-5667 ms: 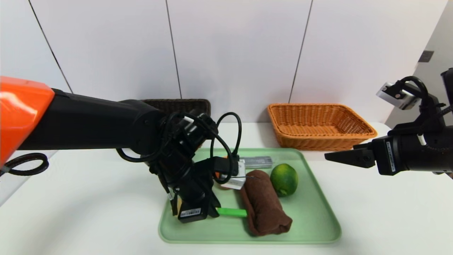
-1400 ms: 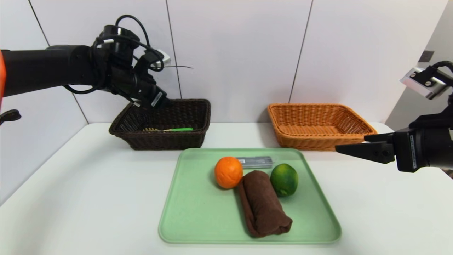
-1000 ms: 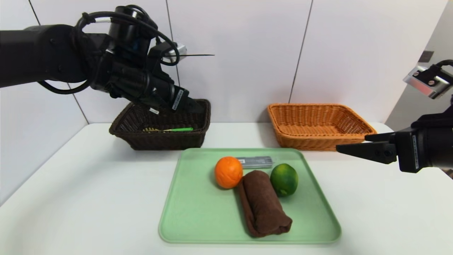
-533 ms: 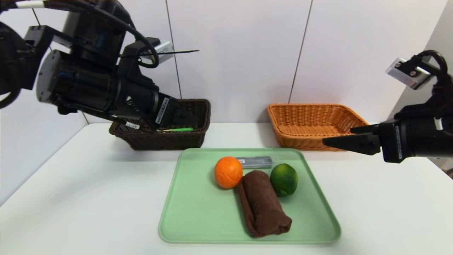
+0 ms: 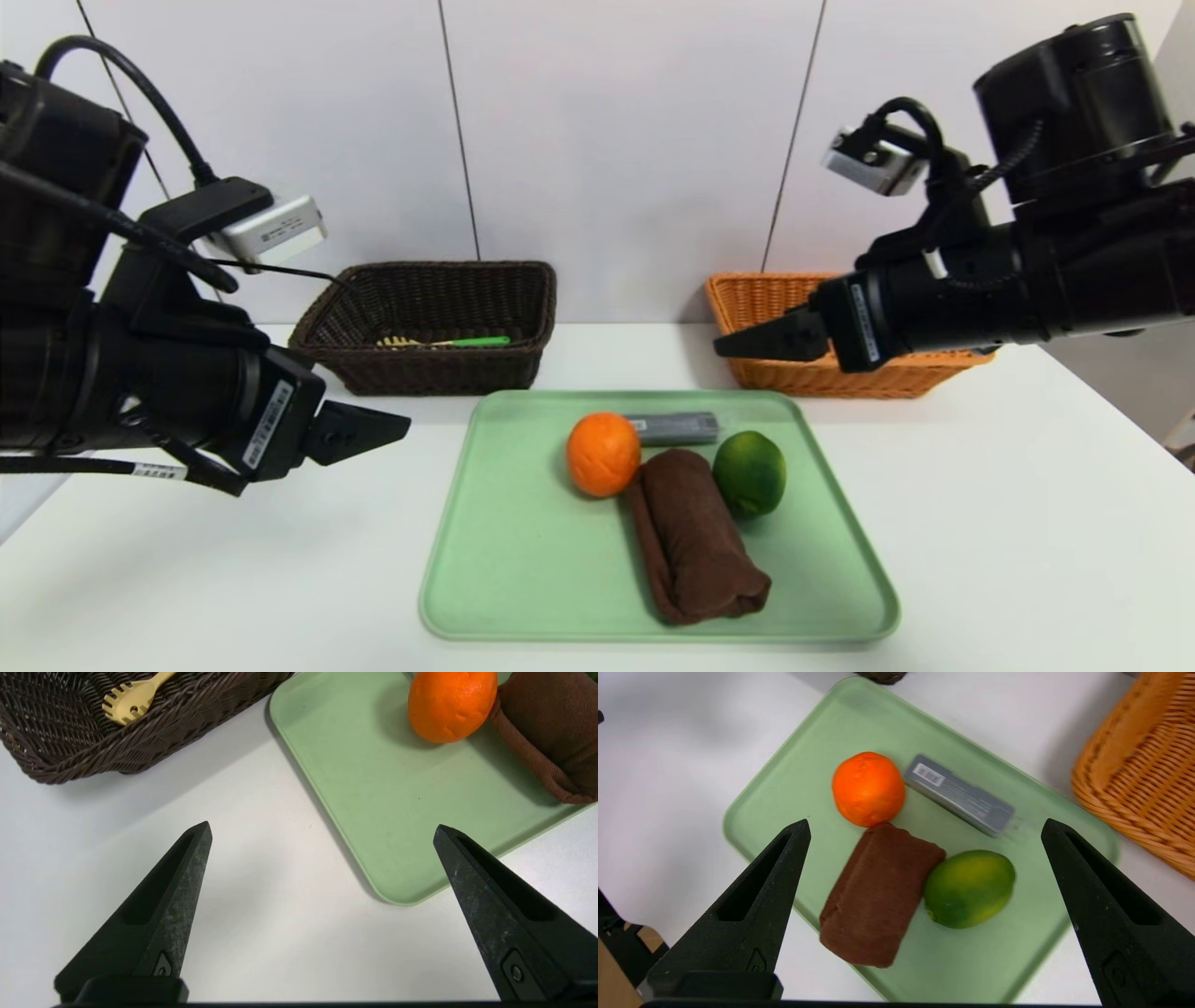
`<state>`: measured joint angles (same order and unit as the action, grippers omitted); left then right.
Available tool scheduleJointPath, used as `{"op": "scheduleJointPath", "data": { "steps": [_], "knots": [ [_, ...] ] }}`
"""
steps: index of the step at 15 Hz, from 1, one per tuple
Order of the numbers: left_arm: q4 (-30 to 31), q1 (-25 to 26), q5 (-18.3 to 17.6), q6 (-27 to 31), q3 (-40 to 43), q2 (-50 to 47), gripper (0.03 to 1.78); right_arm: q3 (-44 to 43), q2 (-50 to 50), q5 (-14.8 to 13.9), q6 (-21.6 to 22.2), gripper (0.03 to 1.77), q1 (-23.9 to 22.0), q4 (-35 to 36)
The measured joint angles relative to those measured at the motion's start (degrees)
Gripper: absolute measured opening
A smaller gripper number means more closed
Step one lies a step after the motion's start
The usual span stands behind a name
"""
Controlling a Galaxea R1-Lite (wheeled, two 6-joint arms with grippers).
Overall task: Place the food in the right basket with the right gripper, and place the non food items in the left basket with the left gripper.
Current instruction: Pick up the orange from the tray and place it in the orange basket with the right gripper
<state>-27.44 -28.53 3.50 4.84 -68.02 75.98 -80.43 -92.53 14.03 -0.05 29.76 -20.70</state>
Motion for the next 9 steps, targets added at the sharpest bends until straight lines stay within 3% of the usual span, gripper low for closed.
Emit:
{"op": "scheduleJointPath", "data": {
  "steps": [5, 9],
  "knots": [
    [-1.46, 0.24, 0.68, -0.02, 1.35, -3.35, 1.69, -10.56, -9.31, -0.30, -0.30, 1.71, 6.95, -5.90],
    [-1.50, 0.24, 0.68, -0.05, 1.52, -3.79, 1.69, -17.55, -15.76, -3.17, -2.07, 1.71, 10.79, -10.47]
  ]
}}
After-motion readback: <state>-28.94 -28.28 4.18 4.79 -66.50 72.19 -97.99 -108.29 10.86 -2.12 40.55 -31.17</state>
